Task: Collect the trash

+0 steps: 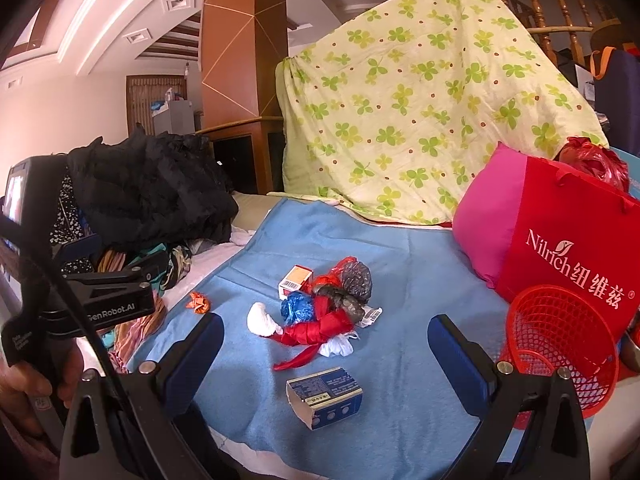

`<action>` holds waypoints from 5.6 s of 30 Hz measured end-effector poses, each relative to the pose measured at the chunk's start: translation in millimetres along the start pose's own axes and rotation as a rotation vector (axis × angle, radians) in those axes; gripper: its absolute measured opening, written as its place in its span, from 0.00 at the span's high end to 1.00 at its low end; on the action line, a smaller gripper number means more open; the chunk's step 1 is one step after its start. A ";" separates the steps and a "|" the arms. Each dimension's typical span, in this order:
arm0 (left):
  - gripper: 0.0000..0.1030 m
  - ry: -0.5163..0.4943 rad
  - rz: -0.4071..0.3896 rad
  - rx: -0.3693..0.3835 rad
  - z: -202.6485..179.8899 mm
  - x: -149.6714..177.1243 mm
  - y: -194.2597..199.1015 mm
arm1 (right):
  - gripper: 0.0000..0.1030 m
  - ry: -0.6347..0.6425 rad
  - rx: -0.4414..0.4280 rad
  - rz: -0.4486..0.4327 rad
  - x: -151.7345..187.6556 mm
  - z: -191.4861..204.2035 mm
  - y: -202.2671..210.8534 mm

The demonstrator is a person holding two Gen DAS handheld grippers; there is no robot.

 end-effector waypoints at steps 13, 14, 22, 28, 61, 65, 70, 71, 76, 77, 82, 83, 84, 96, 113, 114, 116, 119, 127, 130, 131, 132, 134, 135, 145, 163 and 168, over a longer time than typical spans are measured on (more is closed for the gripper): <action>0.00 0.012 0.021 -0.001 6.9 8.5 -9.8 | 0.00 -0.011 -0.028 0.031 4.7 8.1 -11.8; 0.00 0.013 0.022 -0.001 7.3 8.8 -10.0 | 0.00 -0.019 -0.032 0.027 5.4 9.1 -11.1; 0.00 0.012 0.024 0.000 8.3 10.2 -10.5 | 0.00 -0.013 -0.036 0.014 5.3 12.3 -12.0; 0.00 0.012 0.031 0.000 9.6 14.5 -14.2 | 0.00 -0.022 -0.045 0.040 7.5 12.9 -14.3; 0.00 0.008 0.258 -0.024 20.9 65.8 -97.7 | 0.00 -0.169 -0.139 0.245 75.2 -32.1 -104.7; 0.00 0.036 0.293 -0.003 34.1 73.4 -119.7 | 0.00 -0.366 -0.227 0.352 96.5 -59.8 -137.6; 0.00 0.077 0.345 0.088 41.8 70.6 -154.3 | 0.00 -0.538 -0.302 0.458 111.1 -73.0 -173.0; 0.00 0.085 0.357 0.107 41.4 69.4 -162.7 | 0.00 -0.563 -0.319 0.479 113.1 -72.6 -181.7; 0.00 0.113 0.411 0.205 27.2 63.7 -201.2 | 0.01 -0.683 -0.373 0.599 127.5 -68.9 -224.2; 0.00 0.116 0.420 0.222 22.3 62.4 -208.9 | 0.02 -0.703 -0.385 0.611 130.0 -69.0 -229.0; 0.00 0.111 0.448 0.287 -6.2 60.8 -243.6 | 0.12 -0.764 -0.394 0.669 143.8 -66.2 -253.0; 0.01 0.106 0.456 0.289 -12.1 61.3 -251.0 | 0.12 -0.767 -0.397 0.679 146.7 -65.2 -258.1; 0.03 0.101 0.469 0.288 -18.9 62.9 -259.8 | 0.12 -0.769 -0.401 0.678 147.2 -64.9 -261.1; 0.64 0.187 0.562 0.362 -36.5 82.3 -297.2 | 0.59 -0.683 -0.433 0.626 138.9 -56.9 -271.1; 0.67 0.136 0.370 0.359 -29.0 43.0 -206.9 | 0.62 -0.511 -0.440 0.375 98.1 -50.4 -227.6; 0.67 0.123 0.353 0.371 -34.7 36.2 -199.2 | 0.62 -0.494 -0.424 0.325 91.1 -53.3 -217.6; 0.67 0.097 0.330 0.399 -47.2 26.6 -186.6 | 0.62 -0.468 -0.394 0.240 80.4 -60.4 -199.7; 0.67 0.051 0.302 0.456 -73.2 12.2 -168.0 | 0.62 -0.443 -0.324 0.065 63.3 -82.3 -160.8; 0.66 -0.091 0.245 0.670 -166.7 -25.0 -117.1 | 0.62 -0.484 -0.022 -0.312 57.2 -170.2 -53.7; 0.66 -0.156 0.219 0.766 -213.8 -39.0 -92.7 | 0.63 -0.530 0.082 -0.420 61.8 -204.8 -15.4; 0.66 -0.179 0.209 0.797 -230.4 -43.4 -83.8 | 0.62 -0.557 0.114 -0.444 63.6 -217.2 -4.9; 0.66 -0.201 0.200 0.827 -247.0 -48.1 -75.3 | 0.62 -0.586 0.140 -0.459 66.7 -230.8 3.1; 0.65 -0.237 0.188 0.875 -277.2 -54.1 -62.0 | 0.62 -0.646 0.181 -0.469 74.7 -254.3 16.9; 0.65 -0.257 0.181 0.895 -293.2 -56.4 -55.9 | 0.62 -0.667 0.197 -0.468 79.4 -259.8 19.6; 0.34 -0.381 0.196 0.913 -388.8 -38.1 -36.1 | 0.30 -0.883 0.250 -0.431 114.8 -317.3 32.4; 0.30 -0.395 0.039 0.380 -265.6 -36.9 -32.9 | 0.19 -0.665 0.117 -0.528 87.5 -254.1 29.0; 0.30 -0.366 0.022 0.247 -212.2 -32.5 -34.6 | 0.19 -0.551 0.064 -0.521 68.8 -213.9 10.6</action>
Point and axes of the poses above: each gripper's, at about its wrist camera, not at the fingertips, and y roughly against the way its jaws point, z to its left, x to its underside, the point moved 1 cm from there along -y, roughly the way its jaws point
